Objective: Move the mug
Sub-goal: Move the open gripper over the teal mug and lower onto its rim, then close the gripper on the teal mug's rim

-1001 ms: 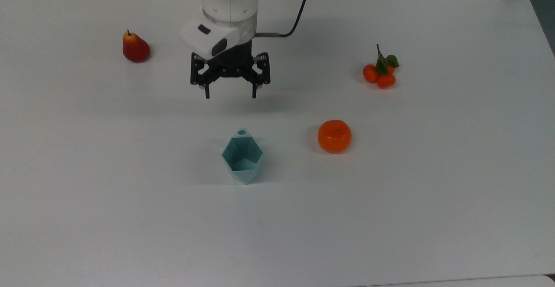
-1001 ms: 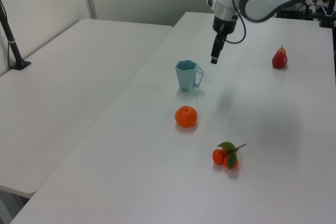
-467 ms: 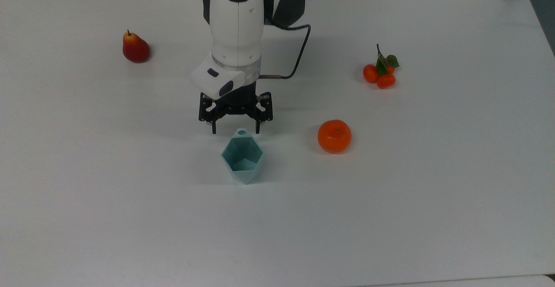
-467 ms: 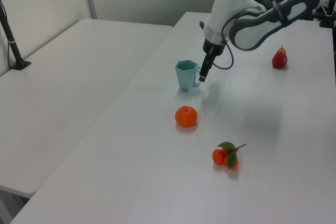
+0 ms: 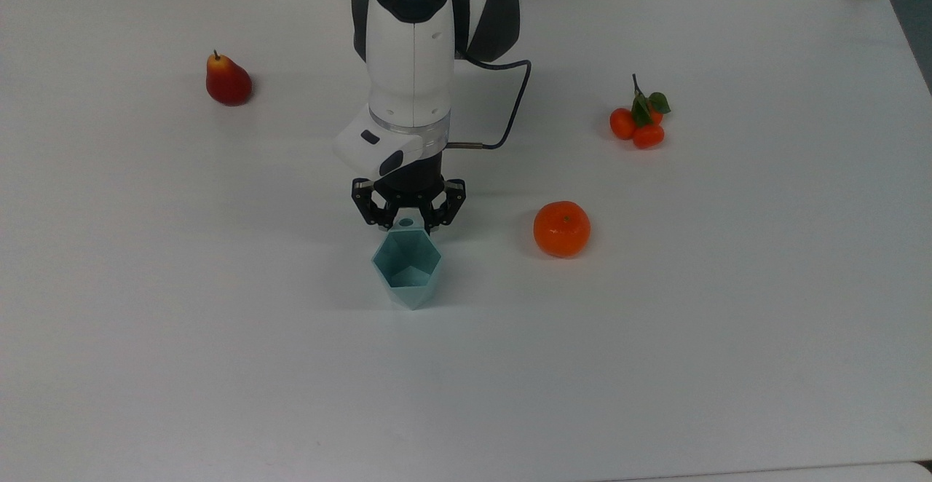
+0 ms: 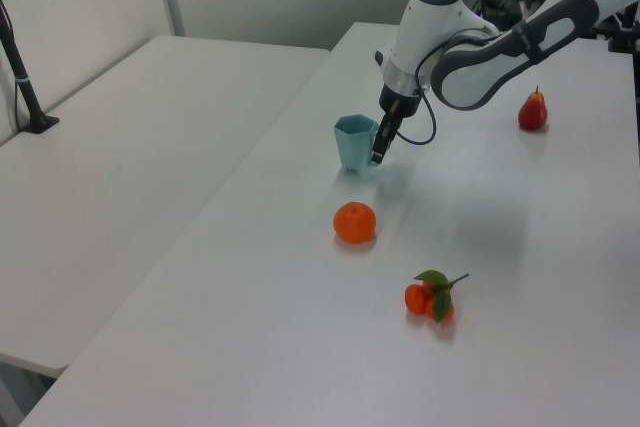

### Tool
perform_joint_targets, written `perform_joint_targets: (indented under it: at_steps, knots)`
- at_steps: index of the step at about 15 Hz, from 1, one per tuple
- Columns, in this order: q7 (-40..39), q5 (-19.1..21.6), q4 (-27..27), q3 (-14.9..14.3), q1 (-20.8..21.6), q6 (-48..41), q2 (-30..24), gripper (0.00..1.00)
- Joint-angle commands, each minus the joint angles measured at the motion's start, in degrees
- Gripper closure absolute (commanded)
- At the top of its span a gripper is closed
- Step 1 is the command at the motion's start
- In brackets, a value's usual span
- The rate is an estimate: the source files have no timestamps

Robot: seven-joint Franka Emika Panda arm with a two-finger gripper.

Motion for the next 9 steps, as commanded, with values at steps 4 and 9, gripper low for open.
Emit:
perform_joint_targets:
  at_steps: [4,9]
  knots:
    - [2.2,0.7,0.2,-0.1,0.5,1.8,-0.6,0.95]
    - [5.7,0.0,-5.0,-0.1,0.5,0.6,-8.2,0.95]
